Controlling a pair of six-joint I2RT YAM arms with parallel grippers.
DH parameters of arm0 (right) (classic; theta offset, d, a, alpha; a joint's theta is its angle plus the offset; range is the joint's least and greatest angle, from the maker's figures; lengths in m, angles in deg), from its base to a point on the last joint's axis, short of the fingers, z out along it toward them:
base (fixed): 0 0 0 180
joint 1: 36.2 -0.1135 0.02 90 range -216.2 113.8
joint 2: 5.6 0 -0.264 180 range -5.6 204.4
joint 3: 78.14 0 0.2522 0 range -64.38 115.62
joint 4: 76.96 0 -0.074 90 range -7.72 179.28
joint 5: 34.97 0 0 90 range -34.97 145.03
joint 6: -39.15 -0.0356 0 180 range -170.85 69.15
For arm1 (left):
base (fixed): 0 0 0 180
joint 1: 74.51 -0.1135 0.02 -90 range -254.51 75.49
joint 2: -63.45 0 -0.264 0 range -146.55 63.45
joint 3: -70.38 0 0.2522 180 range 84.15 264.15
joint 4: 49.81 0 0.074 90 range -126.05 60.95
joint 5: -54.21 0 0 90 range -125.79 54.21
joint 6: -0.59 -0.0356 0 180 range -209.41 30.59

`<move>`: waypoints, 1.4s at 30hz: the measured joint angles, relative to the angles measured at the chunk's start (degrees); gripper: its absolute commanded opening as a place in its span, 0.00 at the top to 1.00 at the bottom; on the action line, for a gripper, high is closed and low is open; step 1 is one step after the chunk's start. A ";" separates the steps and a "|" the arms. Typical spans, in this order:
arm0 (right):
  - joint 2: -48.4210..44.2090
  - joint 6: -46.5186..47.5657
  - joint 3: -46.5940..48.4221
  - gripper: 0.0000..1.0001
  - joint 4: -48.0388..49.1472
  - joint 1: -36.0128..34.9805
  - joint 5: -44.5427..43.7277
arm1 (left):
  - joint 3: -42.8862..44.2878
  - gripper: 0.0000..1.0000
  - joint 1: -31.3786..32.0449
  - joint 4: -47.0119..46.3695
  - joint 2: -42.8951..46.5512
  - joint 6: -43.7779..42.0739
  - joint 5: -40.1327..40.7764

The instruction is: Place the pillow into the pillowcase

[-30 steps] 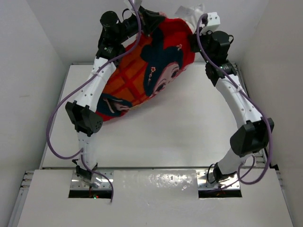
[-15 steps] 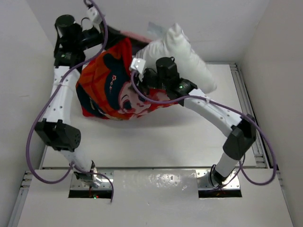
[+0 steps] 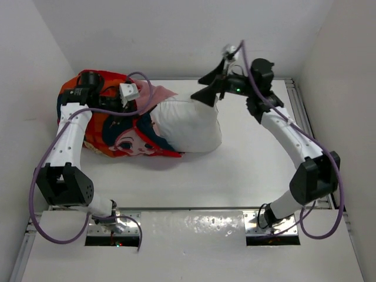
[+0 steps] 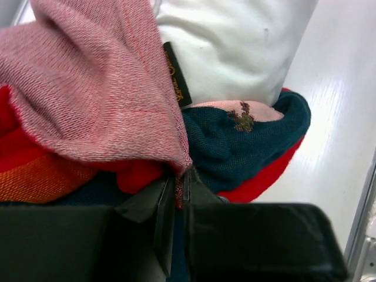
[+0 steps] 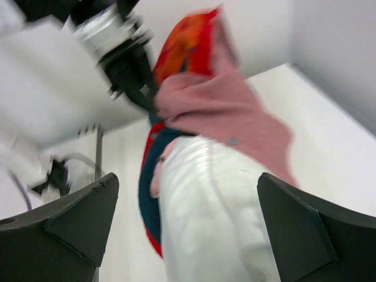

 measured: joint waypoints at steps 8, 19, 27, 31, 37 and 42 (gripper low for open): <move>-1.84 -6.51 -8.35 0.01 5.29 11.91 -3.34 | 0.26 1.00 3.96 2.86 2.05 -6.73 2.82; 6.73 5.01 -9.38 0.33 -4.98 1.64 -2.95 | -0.96 0.00 12.85 -6.10 7.21 -1.77 6.64; 10.25 -0.42 -4.92 1.00 -6.12 3.19 -3.69 | -0.98 0.00 12.09 -18.18 7.41 12.52 9.27; 12.15 -5.64 -2.32 1.00 -3.63 7.74 -10.58 | -0.37 0.00 10.08 -27.96 7.26 24.72 9.60; 17.07 -6.01 10.27 1.00 -6.49 11.13 -27.08 | 9.16 0.00 7.43 -51.65 2.32 50.80 4.17; 17.44 1.51 16.37 1.00 -6.95 10.01 -34.77 | 21.73 0.00 7.65 -65.51 -4.66 64.00 -0.50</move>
